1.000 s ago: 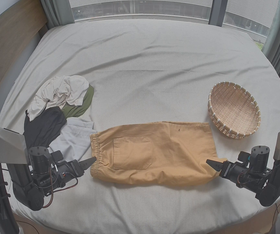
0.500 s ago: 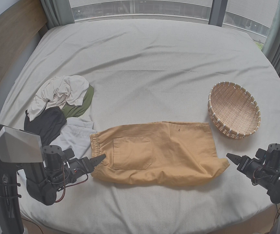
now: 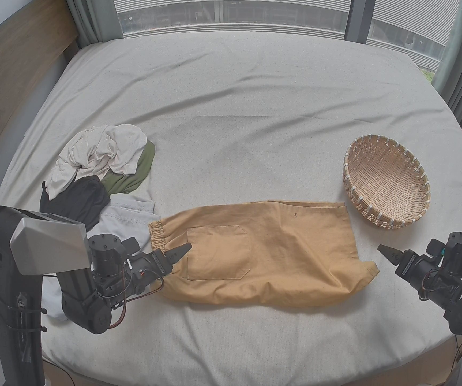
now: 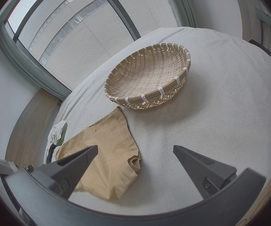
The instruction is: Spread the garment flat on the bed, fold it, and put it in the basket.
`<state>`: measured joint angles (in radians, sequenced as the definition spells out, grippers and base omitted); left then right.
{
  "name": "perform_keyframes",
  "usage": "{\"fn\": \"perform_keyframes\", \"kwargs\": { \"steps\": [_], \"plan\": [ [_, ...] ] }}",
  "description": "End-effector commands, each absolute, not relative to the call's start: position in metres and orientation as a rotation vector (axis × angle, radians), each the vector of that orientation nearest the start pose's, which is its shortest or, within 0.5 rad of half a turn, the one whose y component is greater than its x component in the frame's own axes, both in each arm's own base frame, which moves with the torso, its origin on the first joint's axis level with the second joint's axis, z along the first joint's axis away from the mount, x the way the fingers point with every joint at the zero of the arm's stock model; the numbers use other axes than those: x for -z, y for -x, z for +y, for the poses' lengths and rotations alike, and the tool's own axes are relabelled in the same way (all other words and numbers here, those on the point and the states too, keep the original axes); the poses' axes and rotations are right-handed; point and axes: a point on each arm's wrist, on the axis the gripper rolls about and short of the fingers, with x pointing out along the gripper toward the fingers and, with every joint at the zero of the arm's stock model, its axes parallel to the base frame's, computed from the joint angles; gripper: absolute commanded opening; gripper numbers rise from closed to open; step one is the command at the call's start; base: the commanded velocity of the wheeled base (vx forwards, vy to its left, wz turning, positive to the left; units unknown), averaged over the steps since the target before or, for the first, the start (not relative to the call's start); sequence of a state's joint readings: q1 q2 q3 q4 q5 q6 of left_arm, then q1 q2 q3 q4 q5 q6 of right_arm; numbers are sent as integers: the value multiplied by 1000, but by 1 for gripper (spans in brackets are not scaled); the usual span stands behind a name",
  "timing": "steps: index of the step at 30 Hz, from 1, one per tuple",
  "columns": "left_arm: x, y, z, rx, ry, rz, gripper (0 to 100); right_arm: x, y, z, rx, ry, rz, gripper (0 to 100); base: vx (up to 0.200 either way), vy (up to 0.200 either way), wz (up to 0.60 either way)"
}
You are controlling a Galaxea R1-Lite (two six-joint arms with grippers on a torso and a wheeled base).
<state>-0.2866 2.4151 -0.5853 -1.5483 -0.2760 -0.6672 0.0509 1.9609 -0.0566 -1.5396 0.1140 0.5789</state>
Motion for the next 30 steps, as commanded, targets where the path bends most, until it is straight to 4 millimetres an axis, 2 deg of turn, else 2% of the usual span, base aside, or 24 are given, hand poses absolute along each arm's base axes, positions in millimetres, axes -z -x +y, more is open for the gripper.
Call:
{"fn": "perform_keyframes", "kwargs": {
  "steps": [1,5,12,16,25,30],
  "plan": [
    [25,-335,-103,430,644,477,0,-52,-223,14,-58,-584,398,100,0,0,0],
    [22,-331,-97,405,647,479,0,-51,-223,15,-61,-583,403,100,0,0,0],
    [-33,-302,-76,406,664,407,0,-50,-223,15,-74,-587,414,100,0,0,0],
    [-52,-278,-62,383,662,405,0,-53,-227,20,-125,-589,408,100,0,0,0],
    [-46,-268,-14,226,620,408,0,-56,-233,31,-229,-590,406,100,0,0,0],
    [-44,-265,3,160,635,404,0,-59,-236,36,-253,-586,394,100,0,0,0]
  ]
}}
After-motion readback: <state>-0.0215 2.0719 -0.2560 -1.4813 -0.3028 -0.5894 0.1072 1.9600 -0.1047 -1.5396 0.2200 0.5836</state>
